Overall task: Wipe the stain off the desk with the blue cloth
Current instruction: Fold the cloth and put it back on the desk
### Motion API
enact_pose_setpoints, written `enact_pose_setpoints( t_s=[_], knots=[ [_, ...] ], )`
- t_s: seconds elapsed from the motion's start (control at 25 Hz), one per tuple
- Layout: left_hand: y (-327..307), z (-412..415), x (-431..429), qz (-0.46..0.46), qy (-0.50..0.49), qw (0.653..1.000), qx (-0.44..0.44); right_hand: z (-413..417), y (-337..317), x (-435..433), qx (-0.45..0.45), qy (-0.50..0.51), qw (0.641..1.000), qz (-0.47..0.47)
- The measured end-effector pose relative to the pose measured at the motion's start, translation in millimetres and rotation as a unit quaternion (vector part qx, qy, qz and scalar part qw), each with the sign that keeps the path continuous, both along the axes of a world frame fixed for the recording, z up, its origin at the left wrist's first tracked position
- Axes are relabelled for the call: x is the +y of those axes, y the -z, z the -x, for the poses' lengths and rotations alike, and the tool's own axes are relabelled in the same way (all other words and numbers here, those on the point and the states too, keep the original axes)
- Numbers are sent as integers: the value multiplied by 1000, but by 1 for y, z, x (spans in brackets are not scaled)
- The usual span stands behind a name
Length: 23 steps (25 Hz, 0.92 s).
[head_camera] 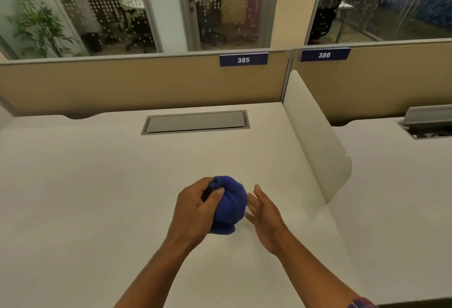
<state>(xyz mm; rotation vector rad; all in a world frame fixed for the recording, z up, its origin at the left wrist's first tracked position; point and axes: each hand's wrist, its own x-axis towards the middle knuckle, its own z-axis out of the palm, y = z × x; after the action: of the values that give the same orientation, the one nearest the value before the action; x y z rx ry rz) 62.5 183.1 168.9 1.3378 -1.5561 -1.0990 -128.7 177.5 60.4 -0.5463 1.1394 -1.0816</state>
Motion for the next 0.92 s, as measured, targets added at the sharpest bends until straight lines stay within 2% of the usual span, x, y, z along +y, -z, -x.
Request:
enact_pose_setpoints(
  t_s=[0.08,0.16,0.32,0.48,0.56,0.68,0.8,0.92],
  knots=[
    [-6,17,-12,-27,-2,999,32,24,3,-9,-21,-65,996,52],
    [-7,31,-26,-72,-10,996,55,46,1,-18,-21,-82,993,80],
    [9,49,-63,-158,-14,982,105,91,1,-44,-7,-37,996,79],
    [51,68,-101,-238,-27,960,143,129,3,-75,106,49,993,24],
    [73,82,-119,-255,-31,958,126,140,2,-95,175,88,981,-5],
    [97,102,-154,-247,-86,962,76,154,2,-130,221,126,966,-39],
    [109,116,-190,-235,-122,963,54,162,5,-163,267,132,953,-56],
    [124,123,-220,-200,-138,970,-7,162,14,-189,340,121,932,-37]
  ],
)
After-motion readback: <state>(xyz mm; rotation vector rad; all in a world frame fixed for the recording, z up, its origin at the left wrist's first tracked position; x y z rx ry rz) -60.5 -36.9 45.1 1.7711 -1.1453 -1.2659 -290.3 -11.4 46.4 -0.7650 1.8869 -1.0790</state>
